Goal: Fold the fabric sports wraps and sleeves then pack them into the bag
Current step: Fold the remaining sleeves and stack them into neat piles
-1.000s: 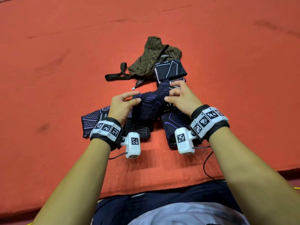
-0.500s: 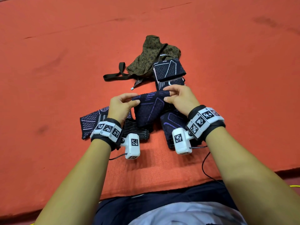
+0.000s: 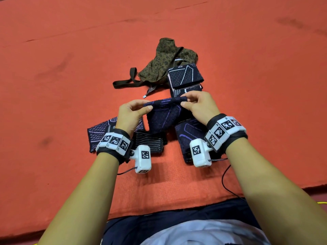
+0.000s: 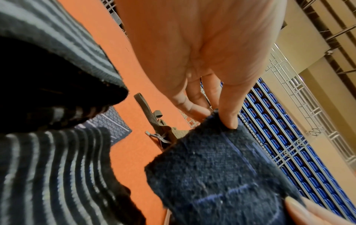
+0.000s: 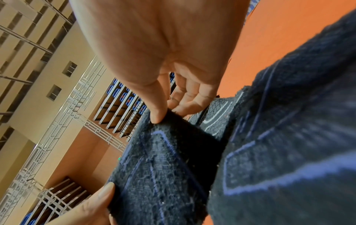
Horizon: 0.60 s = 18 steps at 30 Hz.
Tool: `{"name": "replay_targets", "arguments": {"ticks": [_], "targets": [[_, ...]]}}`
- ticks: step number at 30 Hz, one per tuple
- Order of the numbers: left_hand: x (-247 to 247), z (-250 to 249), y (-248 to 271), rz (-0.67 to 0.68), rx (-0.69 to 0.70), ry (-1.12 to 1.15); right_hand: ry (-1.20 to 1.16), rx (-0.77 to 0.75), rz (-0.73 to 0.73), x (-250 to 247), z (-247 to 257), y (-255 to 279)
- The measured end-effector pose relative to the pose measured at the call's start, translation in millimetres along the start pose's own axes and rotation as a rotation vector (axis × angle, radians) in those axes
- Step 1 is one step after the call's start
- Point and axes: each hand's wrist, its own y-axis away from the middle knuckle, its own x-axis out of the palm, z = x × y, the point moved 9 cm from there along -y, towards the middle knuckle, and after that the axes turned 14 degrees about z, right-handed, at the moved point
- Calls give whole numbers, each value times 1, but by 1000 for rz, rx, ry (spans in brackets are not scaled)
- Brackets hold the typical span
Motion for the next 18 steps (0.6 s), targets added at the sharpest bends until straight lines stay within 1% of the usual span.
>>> {"name": "replay_targets", "arguments": {"ticks": [8, 11, 14, 18], "targets": [[0, -7, -3, 51, 26, 98, 17, -60, -13, -4, 13, -2], [4, -12, -5, 82, 9, 129, 12, -78, -17, -5, 20, -2], [10, -18, -5, 90, 3, 147, 27, -65, -14, -4, 24, -2], [15, -27, -6, 84, 53, 80, 66, -18, 7, -4, 23, -2]]}}
